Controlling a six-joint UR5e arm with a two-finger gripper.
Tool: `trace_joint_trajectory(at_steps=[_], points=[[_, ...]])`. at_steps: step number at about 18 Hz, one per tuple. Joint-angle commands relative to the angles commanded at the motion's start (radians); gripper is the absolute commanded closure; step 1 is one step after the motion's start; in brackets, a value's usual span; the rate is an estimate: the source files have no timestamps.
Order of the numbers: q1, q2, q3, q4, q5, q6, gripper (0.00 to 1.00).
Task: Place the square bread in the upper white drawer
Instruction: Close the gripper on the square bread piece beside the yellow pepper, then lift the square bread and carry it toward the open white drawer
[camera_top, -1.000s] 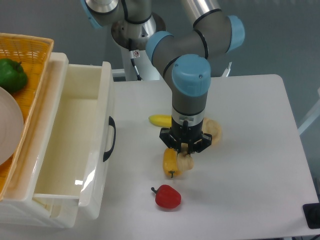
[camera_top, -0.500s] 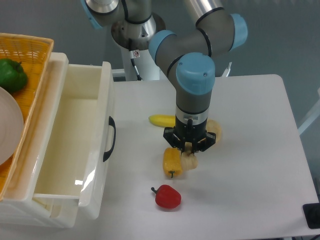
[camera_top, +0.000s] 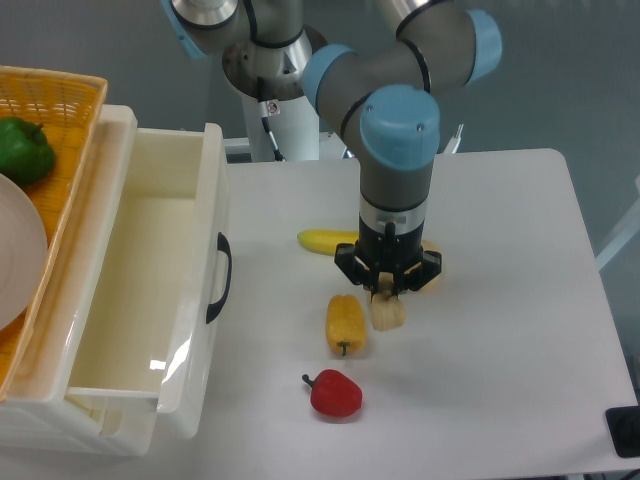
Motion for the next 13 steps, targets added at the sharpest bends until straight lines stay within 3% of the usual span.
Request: trace_joint_trajectory(at_steps=[6, 9, 13], points=[[0.006, 0.089, 0.005, -0.112, -0.089, -0.011, 0.68], [-0.002, 0.136, 0.006, -0.115, -0.121, -0.095, 0.68], [-0.044, 0.158, 0.034, -0.112, -0.13, -0.21, 0.67]])
